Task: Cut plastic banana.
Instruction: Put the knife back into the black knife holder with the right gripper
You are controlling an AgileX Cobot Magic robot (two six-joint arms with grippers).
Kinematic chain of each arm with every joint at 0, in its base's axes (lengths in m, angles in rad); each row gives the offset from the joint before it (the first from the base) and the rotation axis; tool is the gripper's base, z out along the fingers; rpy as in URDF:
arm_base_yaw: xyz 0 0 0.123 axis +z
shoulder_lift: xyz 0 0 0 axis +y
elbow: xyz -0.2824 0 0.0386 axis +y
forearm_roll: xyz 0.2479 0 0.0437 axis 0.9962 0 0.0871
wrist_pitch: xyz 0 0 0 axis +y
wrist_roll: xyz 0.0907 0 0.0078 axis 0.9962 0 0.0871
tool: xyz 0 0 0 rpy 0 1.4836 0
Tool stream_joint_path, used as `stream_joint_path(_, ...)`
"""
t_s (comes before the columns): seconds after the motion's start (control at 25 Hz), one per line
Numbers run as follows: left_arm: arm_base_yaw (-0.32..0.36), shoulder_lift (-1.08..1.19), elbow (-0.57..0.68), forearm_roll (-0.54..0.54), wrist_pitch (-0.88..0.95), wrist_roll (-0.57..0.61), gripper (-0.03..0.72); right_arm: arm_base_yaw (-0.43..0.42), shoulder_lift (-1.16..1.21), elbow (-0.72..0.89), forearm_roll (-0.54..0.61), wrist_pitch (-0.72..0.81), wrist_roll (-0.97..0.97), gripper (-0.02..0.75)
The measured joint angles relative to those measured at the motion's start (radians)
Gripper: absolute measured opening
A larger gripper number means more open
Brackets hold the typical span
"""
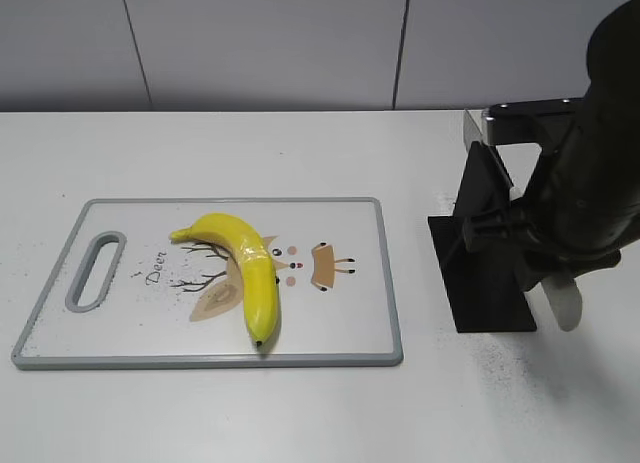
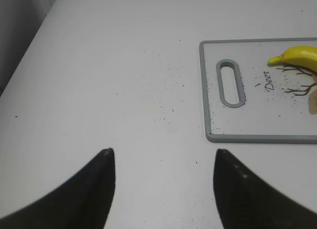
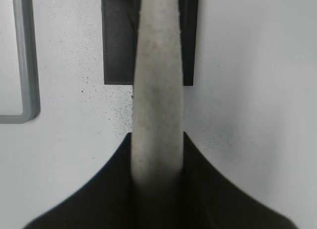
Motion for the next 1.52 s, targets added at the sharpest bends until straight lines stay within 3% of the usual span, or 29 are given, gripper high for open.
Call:
stream_joint_path(0.08, 0.000, 0.000, 0.000, 0.000, 0.000, 0.000, 0.585, 0.000, 0.002, 0.000, -0.003, -0.010, 0.000, 0.179)
stream_joint_path(0.12, 0.000, 0.000, 0.000, 0.000, 0.000, 0.000, 0.585, 0.000, 0.003, 0.000, -0.004, -0.015, 0.000, 0.230)
stream_joint_path(0.28, 0.000, 0.000, 0.000, 0.000, 0.000, 0.000, 0.585, 0.000, 0.003, 0.000, -0.005, -0.026, -0.013, 0.575)
stream_joint_path(0.36, 0.000, 0.000, 0.000, 0.000, 0.000, 0.000, 0.585, 0.000, -0.015, -0.001, -0.012, -0.026, -0.015, 0.630)
stream_joint_path(0.64, 0.000, 0.000, 0.000, 0.000, 0.000, 0.000, 0.585, 0.000, -0.224, -0.018, -0.038, -0.039, -0.106, 0.655)
stream_joint_path(1.0, 0.000, 0.000, 0.000, 0.000, 0.000, 0.000, 0.585, 0.000, -0.517, -0.001, 0.046, 0.012, -0.466, 0.645)
stream_joint_path(1.52, 0.000, 0.000, 0.000, 0.000, 0.000, 0.000, 0.585, 0.000, -1.085, 0.403, 0.078, 0.059, -0.559, 0.603)
